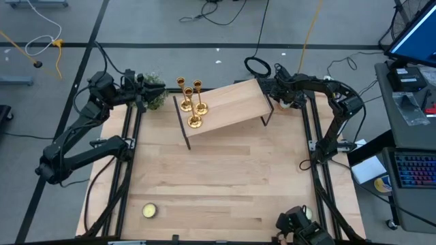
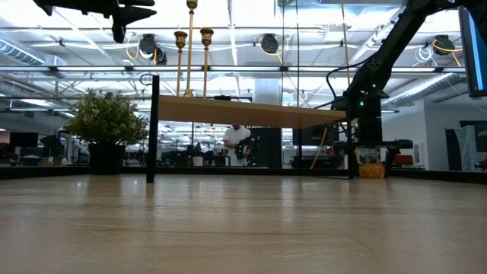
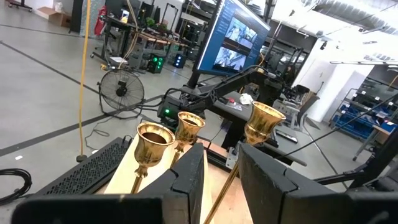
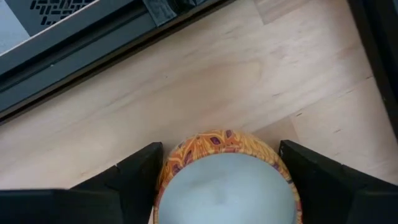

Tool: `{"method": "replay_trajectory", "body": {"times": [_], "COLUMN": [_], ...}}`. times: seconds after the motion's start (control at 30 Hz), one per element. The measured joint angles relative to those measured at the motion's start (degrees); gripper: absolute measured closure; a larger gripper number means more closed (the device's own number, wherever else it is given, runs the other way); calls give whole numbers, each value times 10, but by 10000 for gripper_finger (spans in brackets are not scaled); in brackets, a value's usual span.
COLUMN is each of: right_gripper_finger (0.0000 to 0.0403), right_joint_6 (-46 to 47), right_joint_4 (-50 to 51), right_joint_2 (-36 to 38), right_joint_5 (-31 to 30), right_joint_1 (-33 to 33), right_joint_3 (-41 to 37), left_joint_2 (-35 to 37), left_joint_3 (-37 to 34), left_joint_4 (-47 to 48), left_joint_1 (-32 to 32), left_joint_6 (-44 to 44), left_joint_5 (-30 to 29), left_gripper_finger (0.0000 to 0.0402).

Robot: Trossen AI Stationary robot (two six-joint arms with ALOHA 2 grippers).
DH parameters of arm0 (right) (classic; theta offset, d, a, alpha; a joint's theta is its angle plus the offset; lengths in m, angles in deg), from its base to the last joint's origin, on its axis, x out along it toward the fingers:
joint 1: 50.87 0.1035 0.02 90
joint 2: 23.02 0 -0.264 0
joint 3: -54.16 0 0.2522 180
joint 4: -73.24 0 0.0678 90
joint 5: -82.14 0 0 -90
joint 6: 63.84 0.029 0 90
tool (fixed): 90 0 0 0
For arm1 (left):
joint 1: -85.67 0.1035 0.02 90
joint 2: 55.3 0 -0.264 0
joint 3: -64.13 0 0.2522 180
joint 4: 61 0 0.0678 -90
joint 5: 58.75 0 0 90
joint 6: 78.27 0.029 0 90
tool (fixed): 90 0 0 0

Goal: Pick & Place candle stick holders
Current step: Put the orange scented candle on the shelf

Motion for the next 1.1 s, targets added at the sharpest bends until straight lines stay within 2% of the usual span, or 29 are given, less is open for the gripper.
{"method": "replay_trajectory", "body": {"times": [0.37, 0.5, 0.83, 1.1], "right_gripper_finger": [111, 120, 117, 116], "right_joint_6": [10, 10, 37, 38], "right_joint_4": [36, 41, 48, -5], "right_joint_2": [29, 57, 172, 266], "right_joint_5": [12, -10, -75, -77], "right_joint_1": [1, 3, 13, 30], "right_joint_3": [-3, -3, -2, -2], "left_joint_2": [0, 0, 0, 0], "left_joint_3": [0, 0, 0, 0], "left_joint_4": [0, 0, 0, 0], "left_joint_1": [0, 0, 0, 0], "left_joint_6": [1, 2, 3, 3], "left_joint_5": [0, 0, 0, 0], "left_gripper_finger": [300, 300, 300, 300]}}
